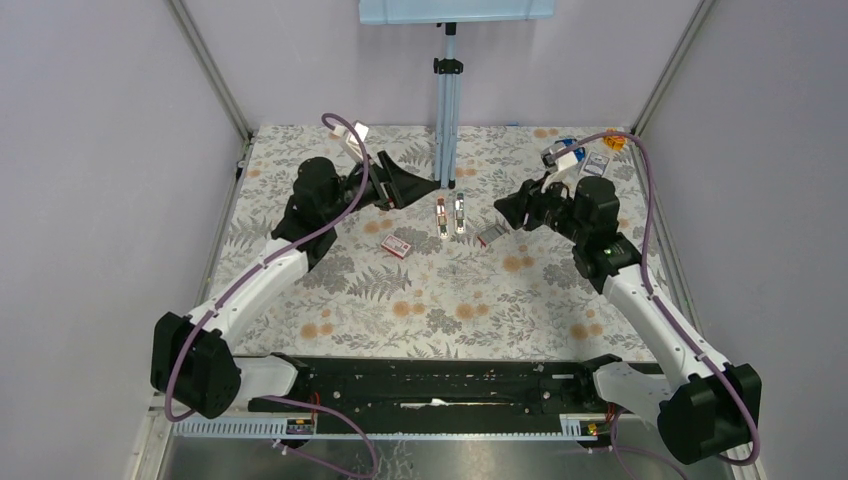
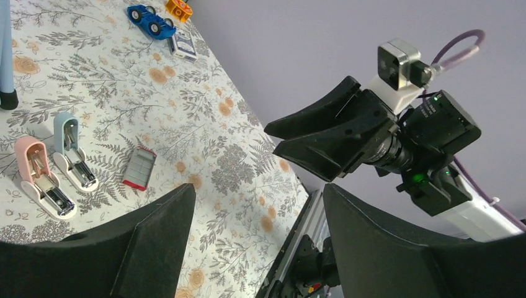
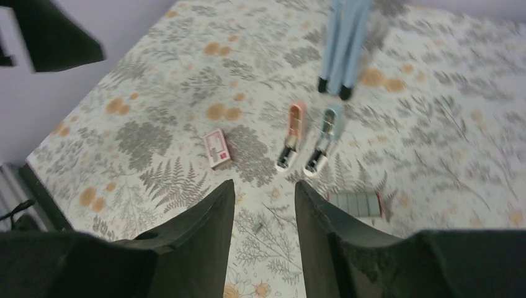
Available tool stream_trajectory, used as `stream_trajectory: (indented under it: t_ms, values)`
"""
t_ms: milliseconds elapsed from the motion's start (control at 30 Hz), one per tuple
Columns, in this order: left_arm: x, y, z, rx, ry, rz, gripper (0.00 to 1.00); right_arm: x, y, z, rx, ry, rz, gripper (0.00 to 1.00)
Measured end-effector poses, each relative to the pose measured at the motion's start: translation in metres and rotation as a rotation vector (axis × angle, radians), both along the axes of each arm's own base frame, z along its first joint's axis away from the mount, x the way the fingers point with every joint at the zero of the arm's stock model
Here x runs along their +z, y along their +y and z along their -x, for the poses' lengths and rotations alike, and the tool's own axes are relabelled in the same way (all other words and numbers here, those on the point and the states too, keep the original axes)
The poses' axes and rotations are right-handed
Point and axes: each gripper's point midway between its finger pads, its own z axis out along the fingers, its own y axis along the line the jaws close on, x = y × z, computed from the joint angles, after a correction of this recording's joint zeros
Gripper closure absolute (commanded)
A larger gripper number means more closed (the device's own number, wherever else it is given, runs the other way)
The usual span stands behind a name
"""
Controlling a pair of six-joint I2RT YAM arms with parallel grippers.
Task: Unload the staples from the stapler
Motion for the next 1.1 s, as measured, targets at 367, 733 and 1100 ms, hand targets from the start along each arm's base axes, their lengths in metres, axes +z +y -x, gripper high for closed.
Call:
stream_trajectory:
  t_ms: [367, 733, 1100]
  values:
    - [-0.025, 0.001, -0.006, 0.015, 0.032, -0.073, 0.15, -0.044, -0.04, -0.017, -0.317, 0.348, 0.091, 0.49]
    - [-0.05, 0.027, -0.03, 0.129, 0.077, -0.15, 0.09, -0.077, -0.055, -0.003, -0.428, 0.539, 0.134, 0.48]
    - [-0.119, 0.07, -0.083, 0.282, 0.202, -0.328, 0.09, -0.119, -0.069, 0.039, -0.485, 0.788, 0.226, 0.5]
